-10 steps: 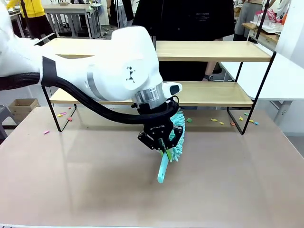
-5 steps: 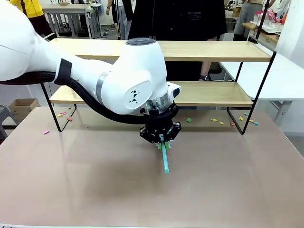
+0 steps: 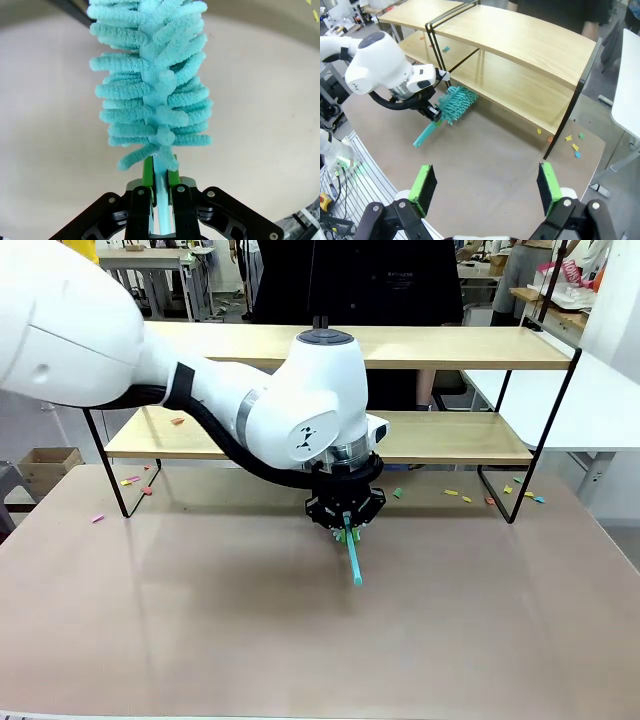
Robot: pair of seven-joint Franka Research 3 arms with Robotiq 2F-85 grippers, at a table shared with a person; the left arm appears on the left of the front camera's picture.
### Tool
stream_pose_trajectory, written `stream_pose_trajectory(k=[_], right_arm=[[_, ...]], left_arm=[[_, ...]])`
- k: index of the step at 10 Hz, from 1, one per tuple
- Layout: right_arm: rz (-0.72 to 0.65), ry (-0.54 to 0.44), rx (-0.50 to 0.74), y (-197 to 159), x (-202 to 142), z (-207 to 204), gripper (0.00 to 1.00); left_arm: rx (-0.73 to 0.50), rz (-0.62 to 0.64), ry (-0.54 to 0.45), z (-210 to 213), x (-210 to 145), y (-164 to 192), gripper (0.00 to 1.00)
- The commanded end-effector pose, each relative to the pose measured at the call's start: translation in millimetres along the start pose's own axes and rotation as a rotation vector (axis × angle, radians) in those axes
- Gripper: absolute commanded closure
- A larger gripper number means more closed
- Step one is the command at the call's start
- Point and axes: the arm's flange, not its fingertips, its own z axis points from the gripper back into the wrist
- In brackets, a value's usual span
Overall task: Clean the shelves.
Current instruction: Clean another randomly selected level of the Shelf with the Duster.
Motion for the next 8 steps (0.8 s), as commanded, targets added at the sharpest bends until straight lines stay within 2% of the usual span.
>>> stream_pose_trajectory(k=[1,3,8], right_arm=[[0.012,-0.006,0.004,-1,-1,-1,0.00],[0.012,-0.006,0.004,-1,-1,-1,0.00],[0.012,-0.006,0.004,-1,-1,-1,0.00]], left_arm=[[0.067,0.037,0.020,-5,23,-21,0.88],[0.082,0.028,0.055,-13,36,-31,0.88],[0.018,-0.149,0.154,-21,42,-67,0.88]])
